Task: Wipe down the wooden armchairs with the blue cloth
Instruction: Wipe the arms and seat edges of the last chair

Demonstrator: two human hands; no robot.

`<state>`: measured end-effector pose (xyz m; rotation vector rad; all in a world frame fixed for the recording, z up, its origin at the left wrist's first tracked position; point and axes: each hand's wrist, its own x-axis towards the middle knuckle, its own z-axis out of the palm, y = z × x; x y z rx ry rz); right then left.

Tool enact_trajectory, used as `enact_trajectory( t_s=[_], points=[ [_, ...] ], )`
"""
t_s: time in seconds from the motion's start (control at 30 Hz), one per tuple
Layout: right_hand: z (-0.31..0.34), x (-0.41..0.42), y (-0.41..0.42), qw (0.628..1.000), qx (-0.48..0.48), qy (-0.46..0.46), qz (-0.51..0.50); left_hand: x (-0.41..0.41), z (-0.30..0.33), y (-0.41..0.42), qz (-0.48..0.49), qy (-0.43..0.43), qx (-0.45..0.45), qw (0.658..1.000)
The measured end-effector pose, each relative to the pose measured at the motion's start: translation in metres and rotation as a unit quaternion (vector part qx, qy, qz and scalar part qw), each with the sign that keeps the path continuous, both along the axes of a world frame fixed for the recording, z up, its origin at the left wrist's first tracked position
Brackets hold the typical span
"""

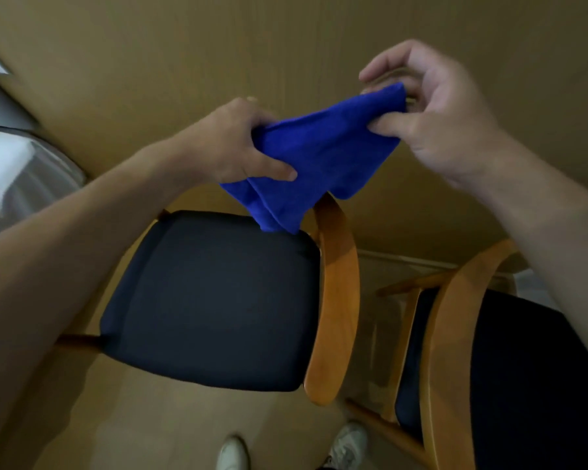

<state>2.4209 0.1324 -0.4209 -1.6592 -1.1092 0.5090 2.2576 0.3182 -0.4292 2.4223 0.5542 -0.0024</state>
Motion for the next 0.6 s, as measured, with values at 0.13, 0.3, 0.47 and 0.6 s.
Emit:
enact_trajectory(
  t_s=[0.13, 0.3, 0.47, 0.6],
  points=[
    [-0.032, -0.011, -0.056, 0.996, -0.084, -0.034, 0.023, -0.023, -0.034, -0.055, -0.075, -0.016, -0.009, 0.997],
    [-0.107, -0.045, -0.135, 0.955, -0.287, -0.052, 0.058, -0.061, -0.135, -0.169, -0.136, 0.106, -0.014, 0.985],
    [-0.169, -0.068, -0.18, 0.889, -0.455, -0.04, 0.037, -0.076, -0.183, -0.214, -0.164, 0.144, -0.148, 0.964],
    [-0.196, -0.081, -0.183, 0.881, -0.472, -0.024, 0.032, -0.056, -0.19, -0.178, -0.03, 0.057, -0.157, 0.985]
  ],
)
